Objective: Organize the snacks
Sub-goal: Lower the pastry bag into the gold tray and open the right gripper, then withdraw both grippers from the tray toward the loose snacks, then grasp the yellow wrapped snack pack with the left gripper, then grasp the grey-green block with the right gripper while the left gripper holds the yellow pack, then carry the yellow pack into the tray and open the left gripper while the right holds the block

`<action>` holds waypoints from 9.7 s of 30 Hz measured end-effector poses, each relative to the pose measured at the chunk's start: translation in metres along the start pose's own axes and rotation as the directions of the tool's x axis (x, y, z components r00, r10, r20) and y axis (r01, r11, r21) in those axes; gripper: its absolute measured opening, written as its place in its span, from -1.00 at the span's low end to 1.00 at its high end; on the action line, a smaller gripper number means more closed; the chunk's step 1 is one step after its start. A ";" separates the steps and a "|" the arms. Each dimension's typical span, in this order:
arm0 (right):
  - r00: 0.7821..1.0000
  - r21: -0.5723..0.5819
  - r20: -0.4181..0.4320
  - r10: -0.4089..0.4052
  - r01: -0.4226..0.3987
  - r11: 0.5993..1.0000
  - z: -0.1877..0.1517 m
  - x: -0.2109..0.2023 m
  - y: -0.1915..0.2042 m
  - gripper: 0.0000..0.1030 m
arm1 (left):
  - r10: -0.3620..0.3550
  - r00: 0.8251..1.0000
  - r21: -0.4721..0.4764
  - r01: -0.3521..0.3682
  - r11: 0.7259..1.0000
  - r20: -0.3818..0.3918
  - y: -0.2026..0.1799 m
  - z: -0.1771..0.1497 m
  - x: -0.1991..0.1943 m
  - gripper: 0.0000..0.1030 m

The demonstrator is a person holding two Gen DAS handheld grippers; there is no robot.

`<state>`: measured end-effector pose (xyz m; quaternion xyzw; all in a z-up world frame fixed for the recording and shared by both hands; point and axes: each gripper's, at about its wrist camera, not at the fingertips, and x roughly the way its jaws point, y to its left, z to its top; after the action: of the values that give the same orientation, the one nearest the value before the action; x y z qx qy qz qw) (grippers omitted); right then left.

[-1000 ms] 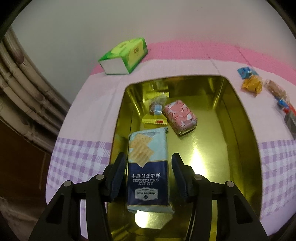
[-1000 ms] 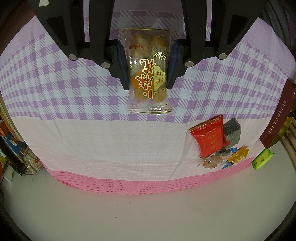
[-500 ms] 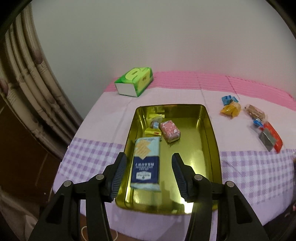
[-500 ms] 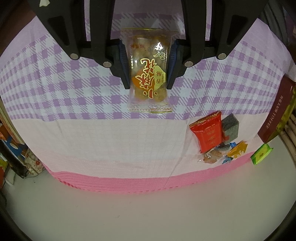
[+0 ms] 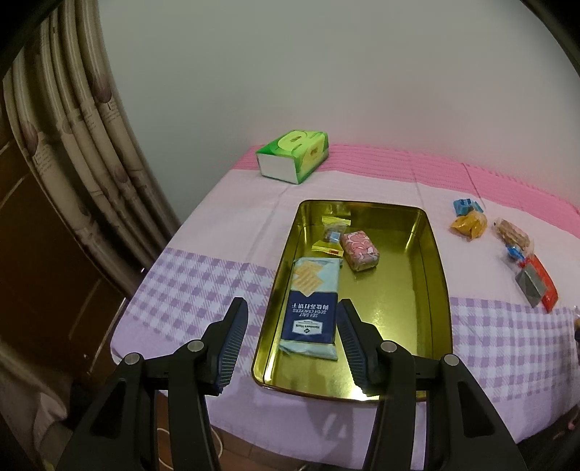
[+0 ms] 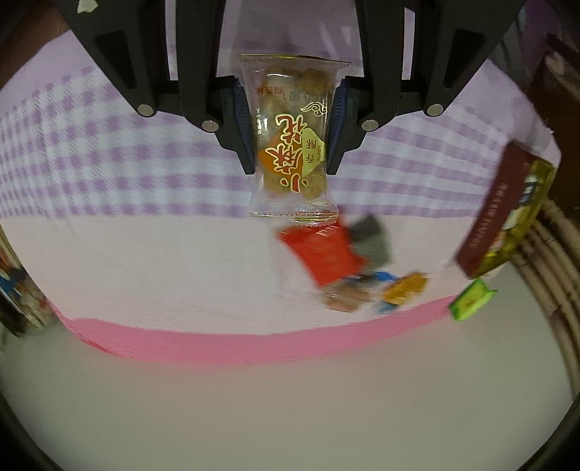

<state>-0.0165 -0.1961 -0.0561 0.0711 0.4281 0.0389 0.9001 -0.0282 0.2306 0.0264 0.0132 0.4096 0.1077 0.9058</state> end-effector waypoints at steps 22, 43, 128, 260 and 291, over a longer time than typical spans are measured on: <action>0.895 -0.161 -0.103 0.434 -0.446 0.881 0.105 0.026 0.238 -0.32 | 0.037 0.999 -0.027 -0.037 0.999 0.004 0.006 0.002 0.000 0.14; 0.912 -0.174 -0.216 0.348 -0.387 0.906 0.117 0.127 0.306 -0.32 | 0.011 0.999 -0.033 -0.012 0.999 -0.034 0.009 0.003 0.012 0.17; 0.994 0.082 0.063 -0.089 0.084 0.993 -0.019 0.000 -0.035 0.55 | -0.314 0.939 0.421 0.344 0.839 -0.139 -0.176 0.056 0.017 0.39; 0.983 -0.322 -0.055 0.174 -0.183 0.929 0.033 0.091 0.113 -0.35 | -0.198 0.959 0.191 0.237 0.953 -0.202 -0.051 0.005 0.080 -0.44; 0.983 -0.320 -0.054 0.173 -0.181 0.930 0.034 0.091 0.114 -0.35 | -0.164 0.961 0.204 0.210 0.956 -0.222 -0.051 0.003 0.082 -0.32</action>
<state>0.0656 -0.0752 -0.0862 -0.0398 0.4189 0.1905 0.8869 0.0354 0.1980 -0.0379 0.0660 0.5087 -0.0252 0.8580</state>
